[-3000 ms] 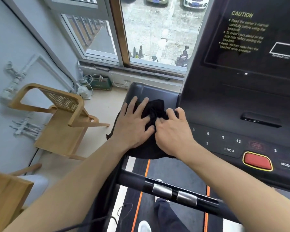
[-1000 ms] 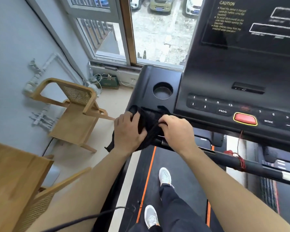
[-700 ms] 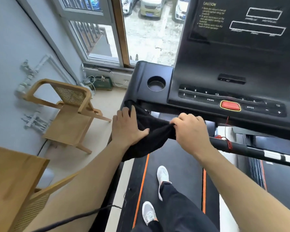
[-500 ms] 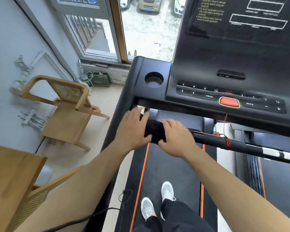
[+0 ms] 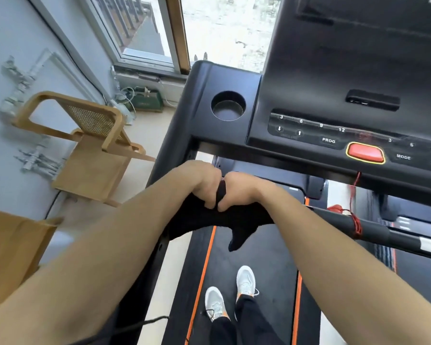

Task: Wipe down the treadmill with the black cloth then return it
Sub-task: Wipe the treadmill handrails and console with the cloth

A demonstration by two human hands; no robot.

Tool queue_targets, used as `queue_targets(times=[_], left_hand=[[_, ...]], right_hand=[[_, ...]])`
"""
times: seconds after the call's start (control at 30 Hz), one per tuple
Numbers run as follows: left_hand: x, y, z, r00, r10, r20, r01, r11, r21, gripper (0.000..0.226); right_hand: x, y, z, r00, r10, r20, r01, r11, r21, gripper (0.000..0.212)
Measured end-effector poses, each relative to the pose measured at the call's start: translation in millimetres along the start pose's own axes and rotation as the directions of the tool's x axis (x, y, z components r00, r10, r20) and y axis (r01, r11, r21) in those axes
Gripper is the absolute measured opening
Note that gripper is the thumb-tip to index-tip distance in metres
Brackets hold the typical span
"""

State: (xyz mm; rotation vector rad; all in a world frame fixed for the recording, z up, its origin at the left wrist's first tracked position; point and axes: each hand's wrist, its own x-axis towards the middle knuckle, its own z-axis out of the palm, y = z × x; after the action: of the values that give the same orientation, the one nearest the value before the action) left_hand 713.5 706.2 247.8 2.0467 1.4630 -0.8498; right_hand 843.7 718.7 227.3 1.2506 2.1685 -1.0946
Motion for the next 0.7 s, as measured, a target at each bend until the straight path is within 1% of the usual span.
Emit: queue_targets(times=[0.03,0.07,0.1,0.13,0.17,0.2,0.23,0.27,0.3,0.33,0.37,0.4,0.43,0.47,0.5,0.53,0.57,0.6,0.63,0.67,0.7], left_hand=[[-1.5,1.1,7.6,0.996,-0.027,-0.087,0.028,1.0,0.009,0.028],[-4.0,3.2,19.5,0.968,-0.05,-0.246,0.06,0.998,0.032,0.021],[-7.4,6.3,33.6,0.903,-0.065,-0.426,0.097,0.994,0.053,0.015],[-9.4,9.3,49.3,0.837,-0.086,-0.541,0.139,0.989,0.057,0.013],[-9.0,12.6,62.8,0.762,-0.09,-0.641,0.165,0.985,0.057,0.017],[-6.2,15.1,71.4,0.675,-0.081,-0.734,0.18,0.982,0.058,0.021],[-3.1,15.9,77.0,0.602,-0.079,-0.794,0.195,0.979,0.051,0.021],[-0.6,15.0,80.6,0.559,-0.082,-0.825,0.207,0.977,0.043,0.021],[0.6,14.0,79.7,0.549,-0.073,-0.832,0.194,0.98,0.042,0.021],[0.3,13.2,75.4,0.584,-0.061,-0.81,0.172,0.984,0.05,0.02],[-0.5,12.1,68.5,0.664,-0.042,-0.746,0.139,0.988,0.068,0.017],[-2.6,11.2,57.7,0.769,-0.022,-0.639,0.098,0.992,0.084,0.011],[-2.1,8.5,45.6,0.869,-0.013,-0.494,0.058,0.995,0.076,0.008],[-1.9,5.4,31.5,0.937,-0.006,-0.351,0.022,0.999,0.041,0.015],[-3.1,2.7,18.1,0.975,0.005,-0.222,-0.002,1.0,0.014,0.023],[-2.3,2.6,8.2,0.993,0.006,-0.119,-0.007,1.0,-0.005,0.029],[-0.5,3.1,4.2,0.998,-0.002,-0.058,0.0,1.0,-0.026,0.033],[1.6,3.7,6.9,0.998,-0.018,-0.067,0.016,0.999,-0.03,0.034],[2.1,7.5,13.9,0.988,-0.036,-0.15,0.033,0.999,-0.022,0.031],[0.7,14.0,25.7,0.953,-0.044,-0.299,0.05,0.999,0.014,0.026],[-1.4,22.6,38.4,0.886,-0.033,-0.462,0.075,0.994,0.074,0.021]], right_hand=[[-2.2,0.3,4.8,0.999,0.003,-0.054,-0.005,0.999,-0.033,0.028],[-5.8,0.5,14.0,0.984,0.004,-0.176,-0.026,0.992,-0.125,0.025],[-8.8,2.2,28.5,0.93,-0.034,-0.366,-0.067,0.963,-0.26,0.022],[-13.5,4.0,45.6,0.844,-0.114,-0.524,-0.12,0.913,-0.391,0.021],[-17.9,6.1,61.7,0.76,-0.176,-0.625,-0.182,0.866,-0.465,0.022],[-18.7,9.8,73.5,0.675,-0.227,-0.702,-0.234,0.836,-0.496,0.025],[-18.0,12.9,80.5,0.617,-0.257,-0.744,-0.253,0.83,-0.497,0.026],[-16.5,13.0,81.0,0.603,-0.253,-0.757,-0.25,0.841,-0.48,0.027],[-17.5,9.0,75.4,0.625,-0.229,-0.746,-0.239,0.854,-0.463,0.027],[-17.1,5.2,67.6,0.675,-0.193,-0.712,-0.223,0.866,-0.447,0.026],[-18.1,1.3,57.1,0.749,-0.151,-0.645,-0.182,0.889,-0.42,0.022],[-17.6,-0.2,45.1,0.85,-0.085,-0.52,-0.126,0.926,-0.356,0.02],[-15.8,0.7,32.6,0.93,-0.033,-0.367,-0.066,0.965,-0.253,0.022],[-13.7,2.2,20.3,0.973,-0.011,-0.232,-0.028,0.986,-0.165,0.027],[-11.8,3.9,11.7,0.99,-0.017,-0.139,0.001,0.993,-0.116,0.032],[-12.7,5.8,6.2,0.995,-0.026,-0.094,0.018,0.996,-0.088,0.035],[-13.3,8.6,5.7,0.995,-0.026,-0.094,0.018,0.996,-0.086,0.035],[-15.5,12.0,10.2,0.989,-0.014,-0.146,-0.003,0.994,-0.112,0.034],[-21.7,16.9,19.3,0.965,-0.016,-0.262,-0.031,0.984,-0.176,0.033],[-29.0,23.4,33.2,0.907,-0.051,-0.418,-0.078,0.955,-0.287,0.032],[-35.8,30.9,49.6,0.817,-0.123,-0.563,-0.128,0.914,-0.385,0.032]])
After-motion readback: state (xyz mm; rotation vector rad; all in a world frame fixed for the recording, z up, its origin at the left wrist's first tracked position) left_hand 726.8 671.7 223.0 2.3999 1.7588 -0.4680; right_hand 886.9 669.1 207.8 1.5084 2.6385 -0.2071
